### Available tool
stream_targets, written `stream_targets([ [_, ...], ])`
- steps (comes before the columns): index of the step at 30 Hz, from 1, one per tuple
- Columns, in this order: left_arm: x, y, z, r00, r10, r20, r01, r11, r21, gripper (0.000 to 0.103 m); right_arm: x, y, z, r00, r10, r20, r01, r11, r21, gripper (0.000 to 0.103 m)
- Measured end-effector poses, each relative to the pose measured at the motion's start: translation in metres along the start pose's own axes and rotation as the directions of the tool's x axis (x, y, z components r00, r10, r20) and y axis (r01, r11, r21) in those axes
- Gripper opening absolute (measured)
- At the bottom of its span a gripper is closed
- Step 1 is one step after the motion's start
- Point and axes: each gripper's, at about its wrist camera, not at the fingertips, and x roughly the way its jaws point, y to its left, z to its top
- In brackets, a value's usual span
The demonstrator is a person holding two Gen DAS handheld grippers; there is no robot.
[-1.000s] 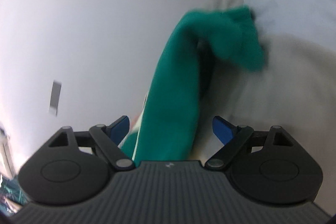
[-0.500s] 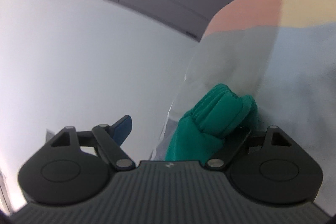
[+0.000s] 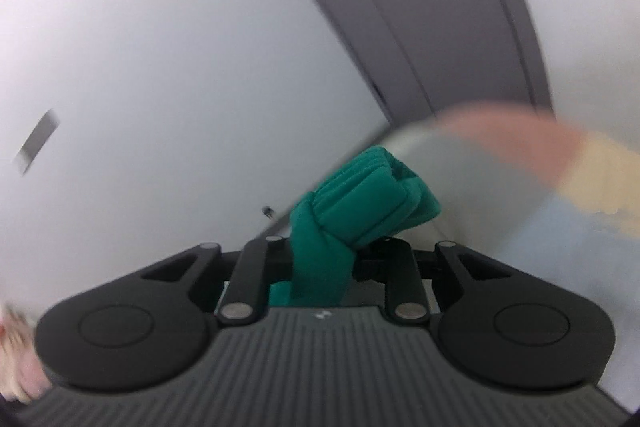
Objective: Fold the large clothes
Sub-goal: 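Open the left gripper while the right gripper grasps the sleeve cuff and lifts it, then lay the sleeve cuff across the hoodie body and open the right gripper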
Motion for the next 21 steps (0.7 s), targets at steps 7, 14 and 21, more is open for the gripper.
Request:
stream_targets([
  [7,-0.036,0.013,0.018,0.999,-0.001,0.049,0.002,1.0,-0.02,0.067,-0.096,0.152,0.011,0.96,0.265,0.089,-0.225,0.923,-0.313,0.024],
  [14,-0.058,0.048,0.021,0.995,-0.01,0.098,0.02,0.995,-0.1,0.067,-0.2,0.291,-0.05,0.879,0.475,0.036,-0.357,0.707,-0.611,0.024],
  [21,-0.081,0.077,0.021,0.988,-0.062,0.14,0.089,0.975,-0.201,0.067,-0.26,0.356,-0.147,0.827,0.549,-0.12,-0.425,0.472,-0.772,0.024],
])
